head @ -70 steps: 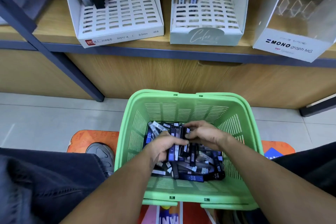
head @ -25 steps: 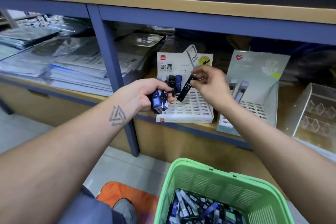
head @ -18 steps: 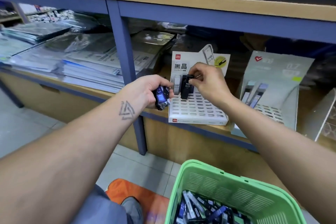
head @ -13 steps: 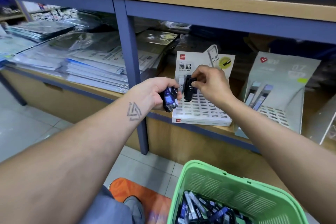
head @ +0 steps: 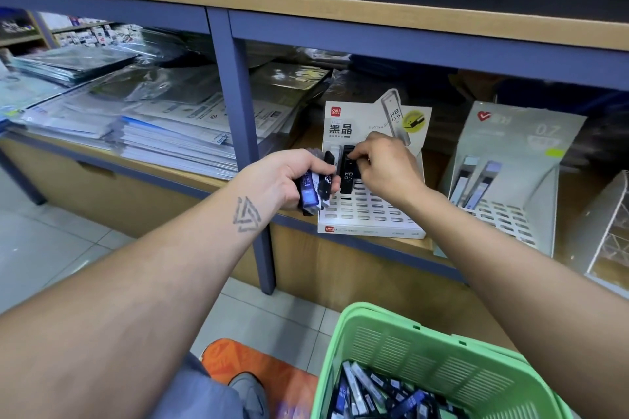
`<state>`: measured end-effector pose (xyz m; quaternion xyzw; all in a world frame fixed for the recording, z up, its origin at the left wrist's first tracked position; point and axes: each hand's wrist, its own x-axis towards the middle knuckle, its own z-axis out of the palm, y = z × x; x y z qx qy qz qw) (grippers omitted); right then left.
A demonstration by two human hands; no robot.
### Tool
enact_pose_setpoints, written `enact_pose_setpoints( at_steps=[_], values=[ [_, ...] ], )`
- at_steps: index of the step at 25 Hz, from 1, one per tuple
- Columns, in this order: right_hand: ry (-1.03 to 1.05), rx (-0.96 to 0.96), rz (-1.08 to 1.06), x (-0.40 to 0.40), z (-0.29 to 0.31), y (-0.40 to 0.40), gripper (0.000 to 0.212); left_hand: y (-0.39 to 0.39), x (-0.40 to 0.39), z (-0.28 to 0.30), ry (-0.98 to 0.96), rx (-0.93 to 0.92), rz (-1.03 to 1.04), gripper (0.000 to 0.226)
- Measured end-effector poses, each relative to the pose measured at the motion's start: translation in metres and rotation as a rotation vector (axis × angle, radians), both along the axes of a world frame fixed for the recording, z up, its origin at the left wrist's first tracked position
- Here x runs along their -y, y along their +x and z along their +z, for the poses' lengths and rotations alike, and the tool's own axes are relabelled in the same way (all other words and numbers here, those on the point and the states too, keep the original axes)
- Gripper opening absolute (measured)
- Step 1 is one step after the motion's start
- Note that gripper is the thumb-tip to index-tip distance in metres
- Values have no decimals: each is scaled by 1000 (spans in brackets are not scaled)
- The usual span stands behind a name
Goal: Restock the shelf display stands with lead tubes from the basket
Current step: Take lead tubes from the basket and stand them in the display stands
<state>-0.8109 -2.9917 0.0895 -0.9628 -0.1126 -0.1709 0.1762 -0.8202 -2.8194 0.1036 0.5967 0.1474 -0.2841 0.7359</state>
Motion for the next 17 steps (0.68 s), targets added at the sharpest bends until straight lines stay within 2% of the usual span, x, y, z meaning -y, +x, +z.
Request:
enact_pose_setpoints(
  at_steps=[1,3,5,7,13,17],
  values=[
    [42,-4,-2,1,1,-3,31,-2,0,1,8,10,-27,7],
    [334,-71,-2,2,6,-10,27,-6,-1,3,-4,20,-82,8],
    [727,-290,33,3,12,-21,21,-9,0,4,-35,29,-122,9],
    [949,-466,60,4,13,-31,20,-13,3,4,-56,40,-156,10],
    [1285,-495,-13,18,14,-37,14,-18,5,7,-33,33,-205,14],
    [1267,-449,-20,22,14,-39,14,-20,4,6,61,22,-229,15]
  ],
)
